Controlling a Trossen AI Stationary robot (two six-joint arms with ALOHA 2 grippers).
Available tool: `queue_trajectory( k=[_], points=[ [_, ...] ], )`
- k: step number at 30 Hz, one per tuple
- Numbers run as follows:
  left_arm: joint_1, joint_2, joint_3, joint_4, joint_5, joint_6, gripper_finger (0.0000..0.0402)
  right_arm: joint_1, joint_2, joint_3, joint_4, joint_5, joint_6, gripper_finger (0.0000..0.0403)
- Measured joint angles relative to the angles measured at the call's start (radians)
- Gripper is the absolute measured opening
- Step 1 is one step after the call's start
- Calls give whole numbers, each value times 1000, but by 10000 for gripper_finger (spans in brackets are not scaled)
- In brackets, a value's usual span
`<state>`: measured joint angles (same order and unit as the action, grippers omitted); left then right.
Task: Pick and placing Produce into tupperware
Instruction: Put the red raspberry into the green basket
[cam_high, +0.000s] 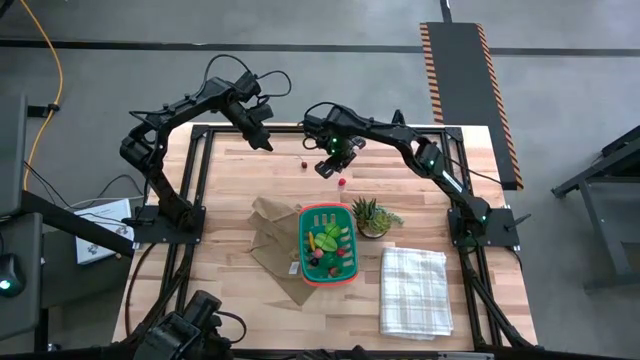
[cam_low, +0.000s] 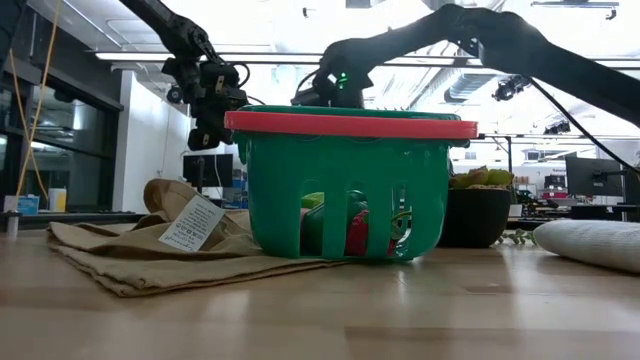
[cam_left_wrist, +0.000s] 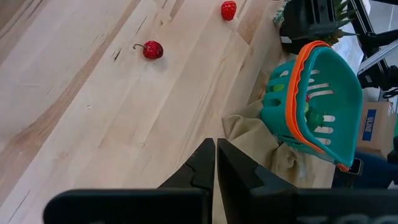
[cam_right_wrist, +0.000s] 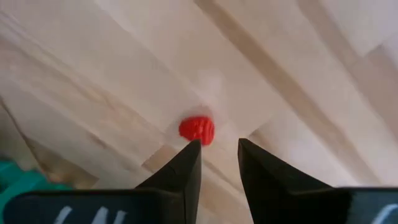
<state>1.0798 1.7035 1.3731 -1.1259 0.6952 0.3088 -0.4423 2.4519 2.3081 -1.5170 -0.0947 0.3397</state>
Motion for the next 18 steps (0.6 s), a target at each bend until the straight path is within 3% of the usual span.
queue_trajectory(
  k=[11, 18],
  points=[
    [0, 0, 0, -1, -3, 0, 8, 15, 23, 0, -55, -1, -71, 166],
    [0, 0, 0, -2, -34, 1, 8, 26, 24, 0, -23, -10, -64, 174]
  ],
)
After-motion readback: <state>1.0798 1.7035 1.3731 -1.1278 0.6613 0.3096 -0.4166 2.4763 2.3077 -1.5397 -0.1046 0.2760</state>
